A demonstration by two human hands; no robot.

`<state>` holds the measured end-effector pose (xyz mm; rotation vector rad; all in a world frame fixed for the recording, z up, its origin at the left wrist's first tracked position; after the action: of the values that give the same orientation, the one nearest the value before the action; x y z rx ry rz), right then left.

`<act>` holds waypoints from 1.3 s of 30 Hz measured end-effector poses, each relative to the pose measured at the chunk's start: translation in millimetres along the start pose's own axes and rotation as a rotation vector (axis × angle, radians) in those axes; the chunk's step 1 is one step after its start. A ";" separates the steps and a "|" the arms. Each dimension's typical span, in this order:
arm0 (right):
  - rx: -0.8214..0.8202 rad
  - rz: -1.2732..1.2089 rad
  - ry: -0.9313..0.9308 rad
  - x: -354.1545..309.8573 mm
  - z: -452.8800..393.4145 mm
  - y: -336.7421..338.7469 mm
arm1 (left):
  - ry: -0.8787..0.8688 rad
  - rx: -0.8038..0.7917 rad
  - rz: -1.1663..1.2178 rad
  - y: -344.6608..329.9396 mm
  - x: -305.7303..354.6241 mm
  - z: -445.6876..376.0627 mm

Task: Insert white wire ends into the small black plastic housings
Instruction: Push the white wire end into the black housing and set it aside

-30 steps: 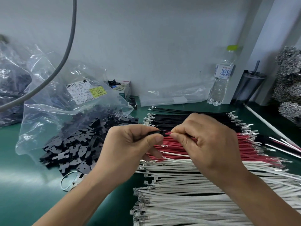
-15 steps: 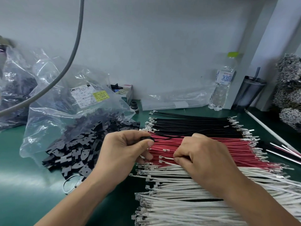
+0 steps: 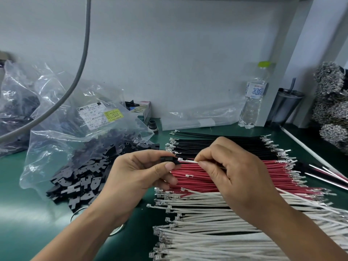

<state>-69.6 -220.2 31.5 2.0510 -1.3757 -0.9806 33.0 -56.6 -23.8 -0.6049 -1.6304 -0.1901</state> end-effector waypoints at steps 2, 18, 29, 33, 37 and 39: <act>0.016 0.031 0.018 -3.3 0.2 -0.1 | -0.001 -0.025 0.003 -1.9 0.7 0.6; 0.111 0.203 0.193 -20.3 3.6 2.0 | -0.002 -0.055 -0.022 -8.5 2.5 5.1; 0.055 0.297 0.239 -21.0 6.1 -8.9 | -0.038 -0.079 -0.246 -6.9 6.1 9.6; 0.046 -0.072 0.068 -9.0 4.7 -7.8 | 0.031 -0.128 -0.194 -7.4 2.9 10.5; 0.044 -0.030 0.083 -14.9 5.8 -11.1 | 0.011 -0.135 -0.188 -9.3 4.9 11.3; 0.045 0.053 0.134 -21.7 6.5 -13.3 | -0.010 -0.131 -0.230 -11.6 5.4 12.6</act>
<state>-72.1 -195.1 24.3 2.0622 -1.3853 -0.7816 16.2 -59.1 -18.1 -0.5165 -1.7055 -0.4669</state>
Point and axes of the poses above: each hand's wrist, its own z-axis away from the middle knuckle, its own y-axis out of the back of the hand, x = y × z, the point moved 7 cm from there along -z, towards the middle knuckle, and after that the axes turned 3 degrees about z, right-handed, at the moved point
